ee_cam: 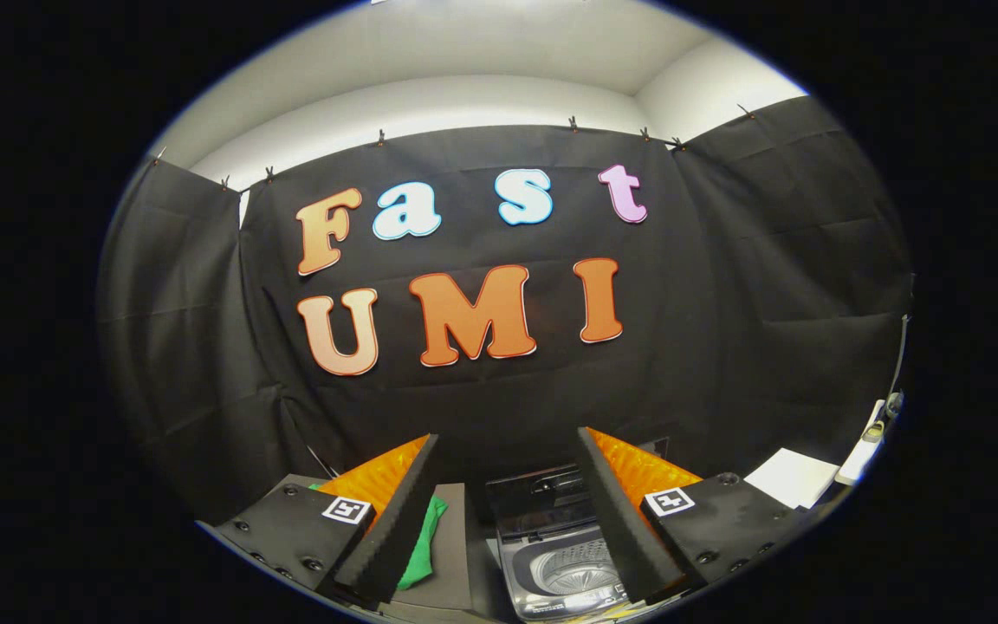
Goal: Put the clothes into the washing machine and then close the washing machine lid.
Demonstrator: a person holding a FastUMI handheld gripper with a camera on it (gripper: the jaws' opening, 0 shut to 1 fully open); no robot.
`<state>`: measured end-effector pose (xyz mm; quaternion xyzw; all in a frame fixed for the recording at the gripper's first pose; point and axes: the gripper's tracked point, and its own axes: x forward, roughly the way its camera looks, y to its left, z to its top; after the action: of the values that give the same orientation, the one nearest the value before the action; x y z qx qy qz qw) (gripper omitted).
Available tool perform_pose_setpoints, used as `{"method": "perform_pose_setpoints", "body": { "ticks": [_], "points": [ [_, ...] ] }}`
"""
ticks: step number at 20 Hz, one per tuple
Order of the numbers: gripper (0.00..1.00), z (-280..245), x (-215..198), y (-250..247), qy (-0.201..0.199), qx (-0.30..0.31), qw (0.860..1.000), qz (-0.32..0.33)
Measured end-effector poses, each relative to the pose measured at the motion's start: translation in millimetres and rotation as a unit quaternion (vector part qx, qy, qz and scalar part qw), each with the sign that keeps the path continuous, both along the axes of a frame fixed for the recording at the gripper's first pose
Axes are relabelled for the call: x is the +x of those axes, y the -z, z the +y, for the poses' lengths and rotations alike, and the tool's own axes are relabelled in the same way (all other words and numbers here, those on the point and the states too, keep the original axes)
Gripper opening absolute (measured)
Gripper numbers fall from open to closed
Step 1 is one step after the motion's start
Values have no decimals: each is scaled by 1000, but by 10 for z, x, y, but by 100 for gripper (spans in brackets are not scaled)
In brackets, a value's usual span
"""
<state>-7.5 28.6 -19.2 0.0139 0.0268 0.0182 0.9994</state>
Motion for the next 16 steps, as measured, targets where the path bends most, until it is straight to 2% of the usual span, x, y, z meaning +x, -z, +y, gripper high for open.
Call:
{"method": "perform_pose_setpoints", "body": {
  "ticks": [8,16],
  "points": [
    [99,826,97,446,-61,-7,997,45],
    [99,1810,168,926,-132,-14,987,88]
  ]
}}
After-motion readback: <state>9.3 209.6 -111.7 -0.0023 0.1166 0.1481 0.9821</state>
